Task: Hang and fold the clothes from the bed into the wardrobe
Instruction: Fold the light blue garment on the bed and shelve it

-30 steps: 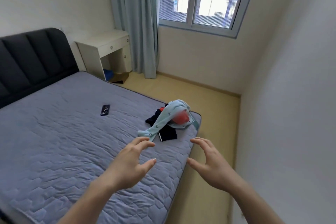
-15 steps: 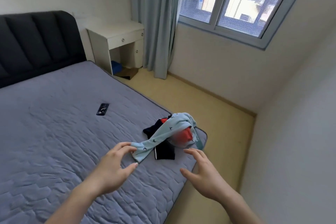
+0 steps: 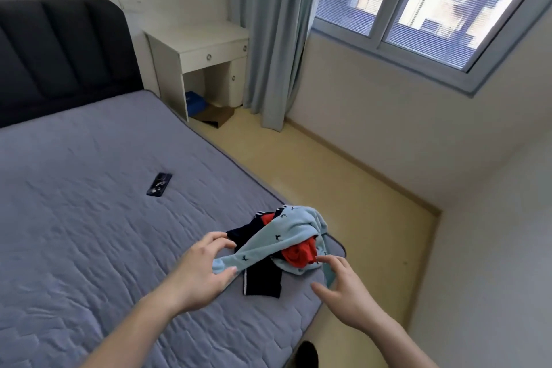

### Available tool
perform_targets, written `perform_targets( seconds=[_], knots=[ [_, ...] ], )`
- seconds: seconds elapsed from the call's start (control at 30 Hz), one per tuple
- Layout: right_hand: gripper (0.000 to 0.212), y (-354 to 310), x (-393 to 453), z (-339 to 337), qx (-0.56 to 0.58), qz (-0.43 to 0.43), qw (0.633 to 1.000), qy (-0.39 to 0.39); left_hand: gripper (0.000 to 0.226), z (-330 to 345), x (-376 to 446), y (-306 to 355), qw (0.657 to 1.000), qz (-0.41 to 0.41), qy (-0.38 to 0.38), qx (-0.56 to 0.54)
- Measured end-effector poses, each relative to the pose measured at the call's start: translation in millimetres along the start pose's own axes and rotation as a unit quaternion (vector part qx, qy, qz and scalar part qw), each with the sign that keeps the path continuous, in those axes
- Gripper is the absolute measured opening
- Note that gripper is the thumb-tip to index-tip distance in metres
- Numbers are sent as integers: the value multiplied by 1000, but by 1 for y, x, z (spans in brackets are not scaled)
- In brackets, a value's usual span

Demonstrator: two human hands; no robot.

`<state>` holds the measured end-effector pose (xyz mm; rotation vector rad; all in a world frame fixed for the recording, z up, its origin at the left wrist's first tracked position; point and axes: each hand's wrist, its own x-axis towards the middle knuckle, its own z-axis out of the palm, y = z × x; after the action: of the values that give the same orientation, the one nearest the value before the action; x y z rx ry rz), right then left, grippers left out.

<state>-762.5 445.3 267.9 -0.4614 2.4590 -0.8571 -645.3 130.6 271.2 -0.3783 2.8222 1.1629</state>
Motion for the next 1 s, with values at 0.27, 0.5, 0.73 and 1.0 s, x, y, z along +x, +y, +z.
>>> perform_targets(
  seconds=[0.27,0.5,0.73,1.0],
  knots=[
    [54,69,168,-24,-21,28,997,-72,43,34,94,-10,991,-130,17,12],
    [64,165,322,-7,-72,101,980,-153,45,110,185,-33,967,-257,0,1],
    [71,251,435,42,-146,144,961,-188,42,198,234,-76,949,-315,-9,-18],
    [77,295,503,101,-149,144,967,-149,35,261,238,-113,919,-392,-27,-34]
  ],
)
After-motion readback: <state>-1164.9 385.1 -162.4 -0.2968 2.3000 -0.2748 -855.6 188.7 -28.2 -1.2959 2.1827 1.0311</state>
